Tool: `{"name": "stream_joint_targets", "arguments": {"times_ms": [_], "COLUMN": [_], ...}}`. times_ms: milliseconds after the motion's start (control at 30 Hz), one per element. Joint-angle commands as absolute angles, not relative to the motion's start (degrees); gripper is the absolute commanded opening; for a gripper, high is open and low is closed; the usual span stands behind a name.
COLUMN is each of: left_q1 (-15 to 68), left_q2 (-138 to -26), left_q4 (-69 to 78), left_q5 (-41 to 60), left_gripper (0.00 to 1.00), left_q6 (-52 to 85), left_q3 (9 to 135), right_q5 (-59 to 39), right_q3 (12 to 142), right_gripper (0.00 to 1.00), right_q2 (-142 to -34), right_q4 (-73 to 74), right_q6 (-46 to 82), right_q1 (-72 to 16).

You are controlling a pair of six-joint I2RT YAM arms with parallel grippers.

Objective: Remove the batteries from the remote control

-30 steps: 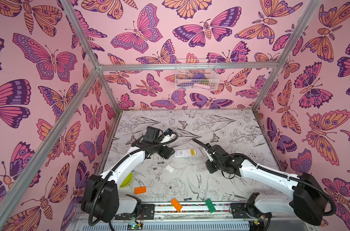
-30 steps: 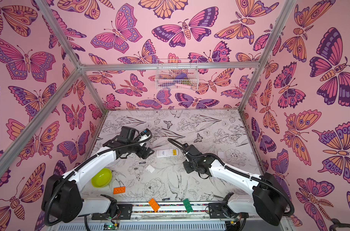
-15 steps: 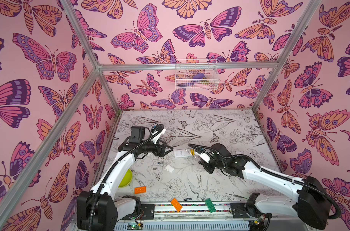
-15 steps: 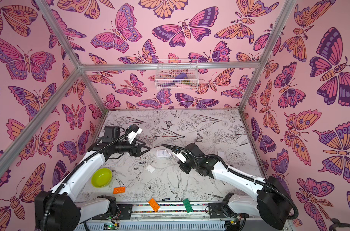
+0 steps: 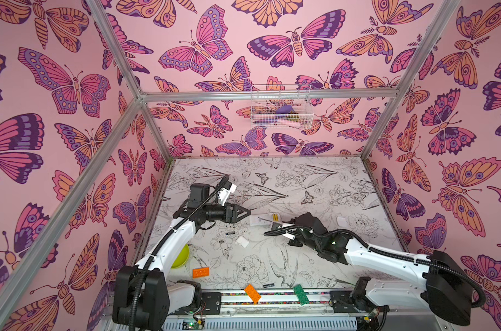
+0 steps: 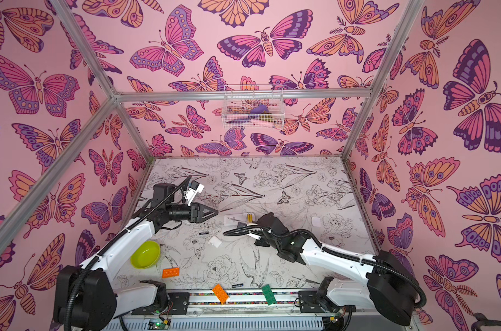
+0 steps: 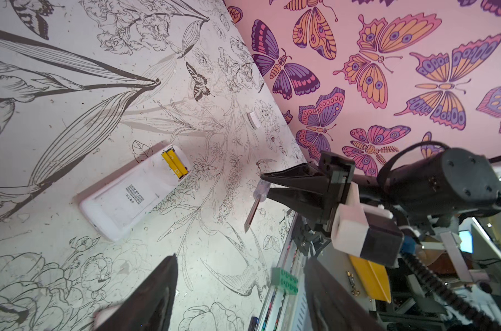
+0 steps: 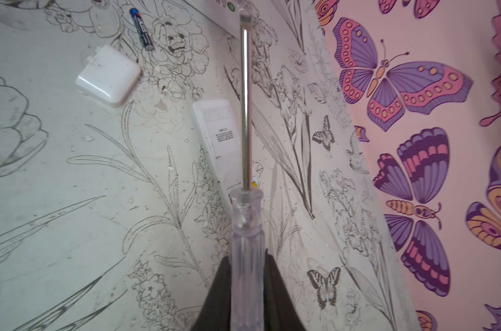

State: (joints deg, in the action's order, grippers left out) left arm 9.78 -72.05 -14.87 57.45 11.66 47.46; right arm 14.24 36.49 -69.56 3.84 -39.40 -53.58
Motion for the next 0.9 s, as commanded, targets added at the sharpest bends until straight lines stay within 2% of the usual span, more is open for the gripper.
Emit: {"name": "stream_joint_targets", "arguments": {"times_ms": [0, 467, 867], "left_q1": [11.1, 16.6, 18.6], "left_q2": [-72.3, -77.2, -78.6], "left_q4": [-10.0, -6.7, -4.5], "left_q5": [58.7, 56.7, 55.9], "left_gripper": [0.69, 0.59, 0.38], "left_q6": [16.4, 19.6, 22.6], "left_q3": [45.6, 44.4, 44.4], "right_q5": [19.5, 21.0, 23.9], "right_q3": [35.0, 37.4, 38.7], "right_gripper": [0.00, 0.00, 0.00], "right_q2": [-68.4, -72.9, -76.8], "right_q4": [11.7, 14.6, 17.5], "right_q6": [-47.3, -49.2, -49.0], "right_q1": [-54.8, -56.2, -58.9]}}
